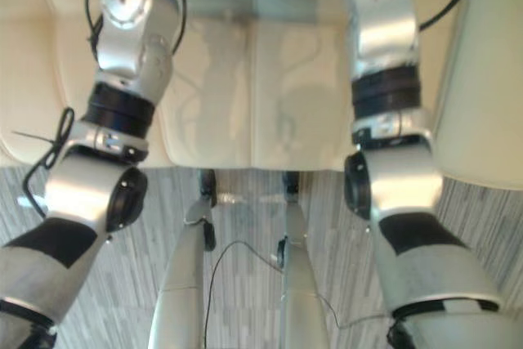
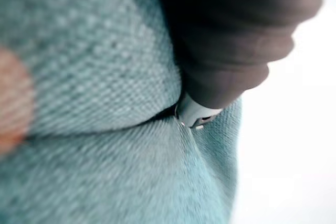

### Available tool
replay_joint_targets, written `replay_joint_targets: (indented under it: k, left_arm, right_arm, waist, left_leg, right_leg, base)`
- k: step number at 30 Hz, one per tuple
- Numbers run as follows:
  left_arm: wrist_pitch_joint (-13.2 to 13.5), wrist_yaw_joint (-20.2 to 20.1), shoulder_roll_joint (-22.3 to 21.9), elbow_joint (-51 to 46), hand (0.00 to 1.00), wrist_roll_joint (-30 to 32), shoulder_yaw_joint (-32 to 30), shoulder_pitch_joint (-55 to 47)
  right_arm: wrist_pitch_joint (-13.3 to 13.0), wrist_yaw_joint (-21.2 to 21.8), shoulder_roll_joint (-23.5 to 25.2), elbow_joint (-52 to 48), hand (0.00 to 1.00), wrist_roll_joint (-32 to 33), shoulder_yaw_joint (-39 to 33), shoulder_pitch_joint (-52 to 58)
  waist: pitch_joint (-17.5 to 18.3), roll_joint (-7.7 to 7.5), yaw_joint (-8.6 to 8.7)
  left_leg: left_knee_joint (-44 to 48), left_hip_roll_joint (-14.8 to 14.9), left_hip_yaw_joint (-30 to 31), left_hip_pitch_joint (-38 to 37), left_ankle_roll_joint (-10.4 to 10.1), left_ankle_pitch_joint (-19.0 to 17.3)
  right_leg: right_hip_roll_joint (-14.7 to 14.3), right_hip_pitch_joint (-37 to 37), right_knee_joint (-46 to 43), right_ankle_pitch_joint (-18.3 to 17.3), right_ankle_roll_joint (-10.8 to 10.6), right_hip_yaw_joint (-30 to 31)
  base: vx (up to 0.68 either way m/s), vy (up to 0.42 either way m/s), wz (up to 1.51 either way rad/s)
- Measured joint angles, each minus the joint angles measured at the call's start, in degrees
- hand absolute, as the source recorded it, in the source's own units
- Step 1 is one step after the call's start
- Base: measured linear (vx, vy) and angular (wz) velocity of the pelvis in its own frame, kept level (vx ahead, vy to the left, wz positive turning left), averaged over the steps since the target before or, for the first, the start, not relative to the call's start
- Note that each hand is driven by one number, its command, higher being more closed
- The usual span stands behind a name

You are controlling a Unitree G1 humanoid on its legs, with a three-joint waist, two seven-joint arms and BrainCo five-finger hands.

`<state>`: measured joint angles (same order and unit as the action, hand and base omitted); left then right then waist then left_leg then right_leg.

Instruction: Pick up cushions and gather them together orderly.

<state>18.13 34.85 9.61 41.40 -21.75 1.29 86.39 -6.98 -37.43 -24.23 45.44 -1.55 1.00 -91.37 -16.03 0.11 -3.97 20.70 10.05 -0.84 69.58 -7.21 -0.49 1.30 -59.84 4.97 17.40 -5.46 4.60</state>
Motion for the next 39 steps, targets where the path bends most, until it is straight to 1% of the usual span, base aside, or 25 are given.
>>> replay_joint_targets:
  k: [1,2,4,5,7,10,12,14,17,18,19,20,21,22,23,24,25,26,28,29,31,33,35,37,39]
  left_arm:
    - [0.1,-0.1,-1.0,1.4,0.00,-1.1,-0.9,-0.1]
    - [1.4,-0.3,-1.6,1.7,0.00,-1.6,-1.6,0.0]
    - [3.3,-1.2,-1.6,0.8,0.00,-1.6,-2.1,0.0]
    - [3.7,-1.7,-1.8,0.8,0.00,-1.6,-2.4,-0.3]
    - [3.8,-3.6,-1.9,0.6,0.00,-1.7,-3.3,-1.8]
    - [3.8,-6.7,-1.9,-1.0,0.00,-2.1,-3.8,-5.0]
    - [3.8,-8.4,-1.8,-1.7,0.00,-2.3,-4.3,-7.2]
    - [3.3,-9.5,-1.5,-2.1,0.00,-3.3,-5.0,-9.9]
    - [2.1,-10.4,-1.1,-3.9,0.00,-4.3,-7.1,-16.3]
    - [1.9,-10.5,-0.9,-4.7,0.00,-4.4,-7.3,-18.9]
    - [1.4,-10.5,-0.4,-5.6,0.00,-4.4,-7.1,-21.5]
    - [1.2,-11.5,0.4,-8.7,0.00,-4.4,-7.0,-26.0]
    - [1.2,-11.6,0.6,-9.5,0.00,-4.4,-6.9,-27.0]
    - [1.2,-11.9,1.2,-11.8,0.00,-4.3,-6.4,-29.5]
    - [1.2,-14.0,2.3,-15.6,0.00,-4.2,-5.3,-33.8]
    - [1.2,-14.3,2.6,-16.7,0.00,-4.2,-4.9,-34.8]
    - [1.5,-15.8,3.9,-21.0,0.00,-4.0,-3.2,-39.3]
    - [1.6,-16.6,4.4,-22.4,0.00,-3.7,-2.3,-41.1]
    - [1.7,-20.3,5.3,-27.8,0.00,-2.9,0.8,-51.4]
    - [1.7,-21.0,5.3,-28.1,0.00,-2.7,1.3,-53.1]
    - [1.0,-24.4,3.7,-28.3,0.00,-0.7,5.0,-63.8]
    - [-0.1,-26.5,1.9,-27.8,0.00,0.3,7.5,-70.6]
    - [-1.1,-28.8,-0.2,-24.5,0.00,2.3,9.6,-75.9]
    - [-2.9,-30.9,-1.6,-18.0,0.00,7.3,10.2,-79.4]
    - [-3.6,-31.7,-2.2,-13.0,0.00,10.8,9.8,-81.1]
  right_arm:
    - [0.3,0.1,-0.6,1.3,0.00,1.2,0.6,0.0]
    - [0.2,0.1,-1.0,1.8,0.00,3.2,1.1,-0.1]
    - [-0.8,0.1,-1.7,1.8,0.00,5.7,1.4,-0.2]
    - [-1.0,0.3,-1.9,1.8,0.00,6.8,1.4,0.0]
    - [-2.1,1.0,-2.2,1.7,0.00,9.2,1.2,1.6]
    - [-4.0,2.5,-2.2,0.1,0.00,12.2,-2.0,7.2]
    - [-4.4,3.2,-1.0,-2.3,0.00,14.1,-4.8,12.0]
    - [-4.5,4.1,-0.3,-2.8,0.00,15.3,-5.8,16.6]
    - [-4.2,6.2,0.2,-8.3,0.00,15.3,-9.1,24.7]
    - [-4.4,7.2,0.2,-11.1,0.00,15.3,-10.5,28.2]
    - [-4.5,7.9,0.1,-14.0,0.00,15.3,-11.9,31.8]
    - [-4.8,9.0,0.0,-19.4,0.00,15.3,-13.2,38.4]
    - [-4.9,9.3,0.0,-20.6,0.00,15.3,-13.4,39.9]
    - [-5.4,10.0,0.0,-23.6,0.00,15.2,-14.0,44.3]
    - [-5.8,12.0,0.1,-28.6,0.00,15.0,-14.3,52.1]
    - [-5.9,12.5,0.1,-29.9,0.00,15.0,-14.3,54.0]
    - [-6.6,14.5,0.8,-34.3,0.00,14.7,-14.3,61.2]
    - [-6.6,15.2,1.4,-35.6,0.00,14.2,-14.3,63.7]
    - [-7.0,18.6,6.3,-40.5,0.00,10.7,-13.9,75.7]
    - [-7.1,19.2,7.2,-40.8,0.00,10.3,-13.8,77.5]
    - [-7.1,22.4,12.0,-41.7,0.00,8.5,-12.2,86.6]
    - [-7.0,24.4,14.6,-41.6,0.00,7.1,-10.8,92.4]
    - [-7.1,26.2,17.3,-38.3,0.00,5.8,-9.8,96.1]
    - [-6.3,28.0,20.3,-29.9,0.00,3.7,-9.7,97.3]
    - [-5.8,28.8,22.0,-23.7,0.00,3.7,-9.8,98.3]
  waist:
    - [-0.1,-0.03,0.01]
    - [-0.4,-0.05,0.02]
    - [-1.6,-0.03,0.22]
    - [-1.7,-0.05,0.24]
    - [-1.7,-0.05,0.30]
    - [-1.7,-0.05,0.29]
    - [-1.7,-0.06,0.32]
    - [-1.7,-0.07,0.30]
    - [-1.7,-0.09,0.37]
    - [-1.7,-0.10,0.54]
    - [-1.7,-0.16,0.66]
    - [-1.7,-0.24,0.86]
    - [-1.8,-0.25,0.89]
    - [-1.8,-0.36,0.91]
    - [-1.9,-0.50,0.91]
    - [-1.8,-0.63,0.93]
    - [-1.5,-1.27,0.85]
    - [-1.3,-1.54,0.80]
    - [-0.2,-3.24,0.71]
    - [-0.1,-3.37,0.66]
    - [1.5,-4.19,0.62]
    - [3.1,-4.39,0.53]
    - [5.5,-4.42,0.51]
    - [7.3,-4.32,0.42]
    - [9.1,-3.89,0.42]
  left_leg:
    - [0.0,0.1,0.2,1.4,-0.1,0.0]
    - [0.0,0.3,0.4,2.6,-0.1,0.1]
    - [0.0,0.4,0.5,2.6,-0.1,0.1]
    - [0.0,0.4,0.5,2.6,-0.1,0.1]
    - [0.0,0.6,0.8,2.3,-0.1,0.1]
    - [-0.1,0.7,1.9,2.4,-0.5,0.6]
    - [-0.7,0.7,2.2,1.7,-0.5,1.2]
    - [-1.7,0.8,2.2,-0.4,-0.8,1.8]
    - [-2.8,1.3,2.2,-4.9,-1.1,2.2]
    - [-3.1,1.3,2.1,-6.8,-1.1,2.2]
    - [-3.8,1.4,2.2,-8.8,-1.3,2.3]
    - [-4.1,1.6,2.4,-11.8,-1.3,2.3]
    - [-4.1,1.6,2.4,-12.4,-1.3,2.3]
    - [-4.6,1.6,2.5,-14.7,-1.3,2.3]
    - [-4.8,1.6,2.7,-18.2,-1.3,2.2]
    - [-4.9,1.6,2.7,-18.9,-1.3,2.2]
    - [-5.6,1.6,2.8,-21.9,-1.2,1.9]
    - [-5.9,1.6,2.8,-23.0,-0.9,1.8]
    - [-6.6,1.4,2.9,-27.9,-0.8,1.1]
    - [-6.7,1.3,3.0,-28.7,-0.7,1.0]
    - [-7.0,0.7,3.0,-33.3,-0.8,0.4]
    - [-7.9,-0.1,2.9,-36.4,-0.5,0.2]
    - [-8.6,-0.9,2.8,-39.2,0.0,-0.1]
    - [-8.9,-1.5,2.0,-43.7,0.6,-0.9]
    - [-9.1,-1.7,1.6,-45.9,0.5,-1.5]
  right_leg:
    - [-0.1,-1.3,0.0,0.0,0.0,-0.6]
    - [-0.3,-2.4,0.0,0.4,-0.3,-0.9]
    - [-0.4,-2.4,0.0,0.4,-0.3,-1.0]
    - [-0.4,-2.4,0.0,0.4,-0.3,-1.1]
    - [-0.6,-2.1,0.0,0.4,-0.3,-1.6]
    - [-0.8,-1.7,0.0,0.4,-0.3,-3.0]
    - [-0.9,-0.9,0.0,0.4,-0.3,-3.2]
    - [-1.1,0.9,0.0,0.4,-0.2,-3.6]
    - [-1.6,4.0,-1.5,-0.5,-0.1,-3.7]
    - [-1.7,5.4,-2.3,-1.5,0.8,-3.8]
    - [-1.8,6.7,-3.3,-2.5,1.0,-3.9]
    - [-2.0,9.0,-5.1,-4.2,1.7,-4.3]
    - [-2.1,9.5,-5.5,-4.7,1.8,-4.4]
    - [-2.2,11.1,-6.8,-5.7,1.8,-4.7]
    - [-2.3,14.1,-8.2,-7.3,2.3,-5.4]
    - [-2.3,14.7,-8.6,-7.6,2.5,-5.5]
    - [-2.2,17.0,-9.9,-9.3,2.6,-5.9]
    - [-2.2,17.7,-10.3,-9.9,2.6,-6.0]
    - [-2.0,21.3,-12.7,-12.6,2.8,-6.4]
    - [-1.9,22.0,-13.0,-13.0,2.8,-6.6]
    - [-1.2,25.8,-15.0,-15.0,2.9,-7.1]
    - [-0.4,28.4,-15.6,-16.2,2.8,-7.4]
    - [0.3,31.1,-15.6,-16.9,2.6,-7.4]
    - [1.0,35.3,-15.3,-17.6,2.4,-7.2]
    - [1.6,37.6,-14.6,-18.0,2.3,-7.2]
  base:
    - [-0.05,-0.008,-0.05]
    - [-0.04,-0.007,-0.07]
    - [-0.02,-0.002,-0.03]
    - [0.00,0.000,0.00]
    - [-0.02,-0.008,0.01]
    - [-0.04,-0.019,0.09]
    - [-0.04,-0.018,0.13]
    - [-0.04,-0.022,0.12]
    - [-0.05,-0.037,0.04]
    - [-0.04,-0.033,0.10]
    - [-0.04,-0.039,0.18]
    - [-0.03,-0.033,0.15]
    - [-0.03,-0.032,0.17]
    - [-0.02,-0.030,0.22]
    - [-0.02,-0.026,0.24]
    - [-0.01,-0.020,0.27]
    - [0.01,-0.012,0.17]
    - [0.01,-0.014,0.20]
    - [0.03,-0.012,0.18]
    - [0.06,-0.008,0.19]
    - [0.09,0.012,0.23]
    - [0.10,0.038,0.26]
    - [0.09,0.051,0.17]
    - [0.06,0.059,0.02]
    - [0.01,0.044,-0.02]
